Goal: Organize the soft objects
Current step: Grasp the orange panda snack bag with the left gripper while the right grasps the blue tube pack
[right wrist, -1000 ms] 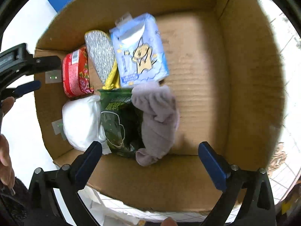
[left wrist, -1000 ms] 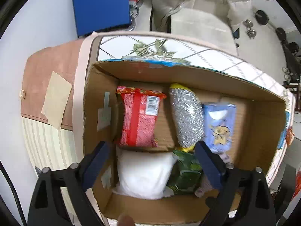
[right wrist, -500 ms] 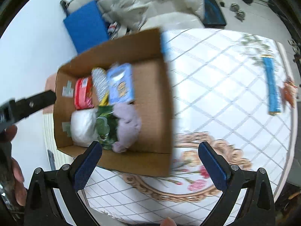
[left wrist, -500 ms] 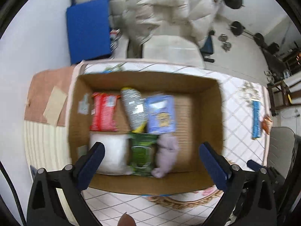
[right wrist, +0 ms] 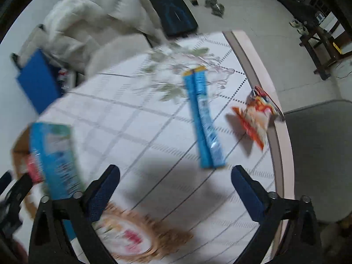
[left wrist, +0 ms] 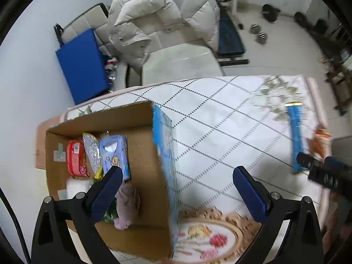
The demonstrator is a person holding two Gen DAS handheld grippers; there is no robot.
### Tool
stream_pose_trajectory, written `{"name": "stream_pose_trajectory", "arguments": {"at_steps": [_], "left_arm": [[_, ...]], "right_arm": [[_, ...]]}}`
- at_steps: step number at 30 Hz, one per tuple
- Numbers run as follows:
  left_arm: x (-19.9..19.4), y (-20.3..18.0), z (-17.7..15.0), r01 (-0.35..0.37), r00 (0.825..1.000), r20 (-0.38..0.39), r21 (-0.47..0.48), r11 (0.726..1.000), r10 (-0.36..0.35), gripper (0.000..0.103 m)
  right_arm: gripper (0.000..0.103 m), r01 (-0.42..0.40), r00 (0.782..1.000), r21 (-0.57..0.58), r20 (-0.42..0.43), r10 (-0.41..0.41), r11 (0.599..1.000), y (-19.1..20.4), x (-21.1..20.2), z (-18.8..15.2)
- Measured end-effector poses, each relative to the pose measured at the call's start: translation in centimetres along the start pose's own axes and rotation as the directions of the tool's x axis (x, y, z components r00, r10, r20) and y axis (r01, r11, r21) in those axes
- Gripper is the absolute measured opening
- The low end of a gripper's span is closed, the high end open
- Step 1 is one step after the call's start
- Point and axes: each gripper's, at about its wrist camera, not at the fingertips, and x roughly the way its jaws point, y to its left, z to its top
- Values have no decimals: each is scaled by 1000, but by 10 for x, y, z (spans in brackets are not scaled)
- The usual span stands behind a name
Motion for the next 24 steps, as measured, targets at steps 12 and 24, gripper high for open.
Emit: {"name": "stream_pose_trajectory", "arguments": {"at_steps": [12,24], "left_arm": [[28,-43,22,-56,998,-36,40,998,58,103],[-9,-222,75,254,966,-140,391,884,-216,103]], "right_arm": [[17,98,988,-41,-114,-103,994,-18,85,41],[15,-198,980,203,68,188,959,-180,-33,-27]]}}
